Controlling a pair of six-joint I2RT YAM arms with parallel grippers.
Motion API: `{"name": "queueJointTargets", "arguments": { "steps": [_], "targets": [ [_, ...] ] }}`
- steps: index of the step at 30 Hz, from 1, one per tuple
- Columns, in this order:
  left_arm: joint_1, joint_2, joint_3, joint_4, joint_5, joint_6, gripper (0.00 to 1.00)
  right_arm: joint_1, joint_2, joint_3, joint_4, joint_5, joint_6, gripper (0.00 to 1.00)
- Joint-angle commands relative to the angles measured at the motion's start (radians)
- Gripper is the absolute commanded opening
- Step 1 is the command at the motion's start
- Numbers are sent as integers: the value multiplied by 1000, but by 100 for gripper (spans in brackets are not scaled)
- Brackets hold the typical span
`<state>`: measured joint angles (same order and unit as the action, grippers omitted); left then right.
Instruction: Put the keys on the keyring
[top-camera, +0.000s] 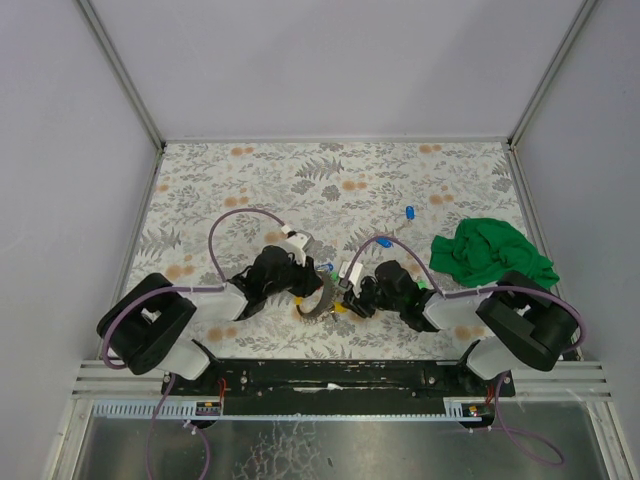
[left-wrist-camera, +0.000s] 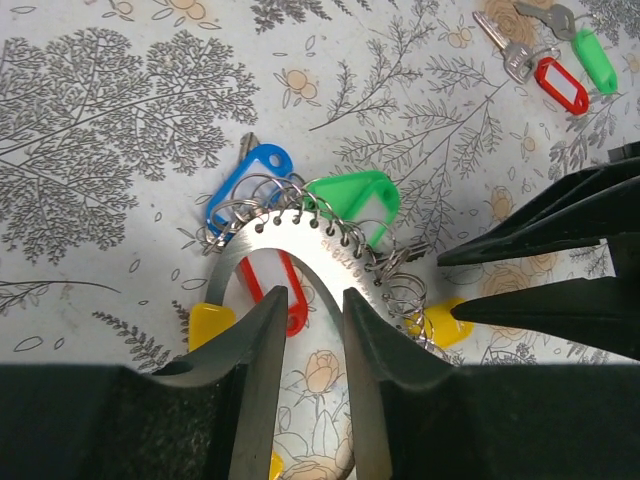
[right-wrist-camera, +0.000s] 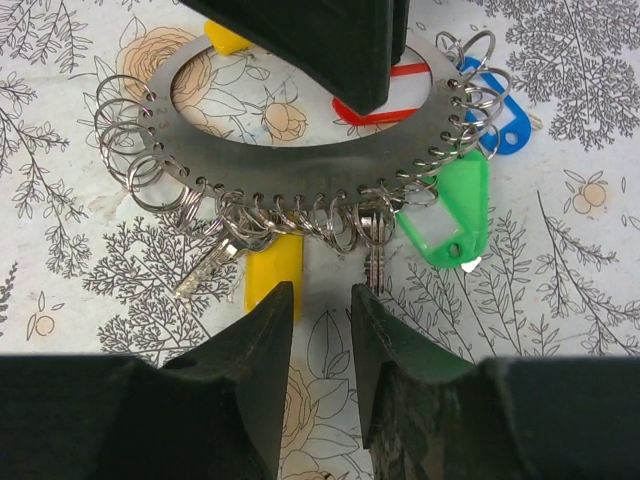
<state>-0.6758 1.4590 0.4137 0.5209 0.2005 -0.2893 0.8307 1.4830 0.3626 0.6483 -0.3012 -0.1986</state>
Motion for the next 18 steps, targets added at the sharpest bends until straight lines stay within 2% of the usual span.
{"name": "queueJointTargets", "arguments": {
  "steps": [1, 6, 18],
  "targets": [
    [-14, 16, 39, -28, -30, 38, 28, 3, 18, 38, 78, -35, -86, 37],
    [-15, 39, 37, -17, -51, 51, 28, -2, -1, -13, 176, -40, -166, 37],
    [-15, 73, 42, -9, -72, 70, 28, -23, 54, 51, 170, -117, -164, 29]
  ]
}}
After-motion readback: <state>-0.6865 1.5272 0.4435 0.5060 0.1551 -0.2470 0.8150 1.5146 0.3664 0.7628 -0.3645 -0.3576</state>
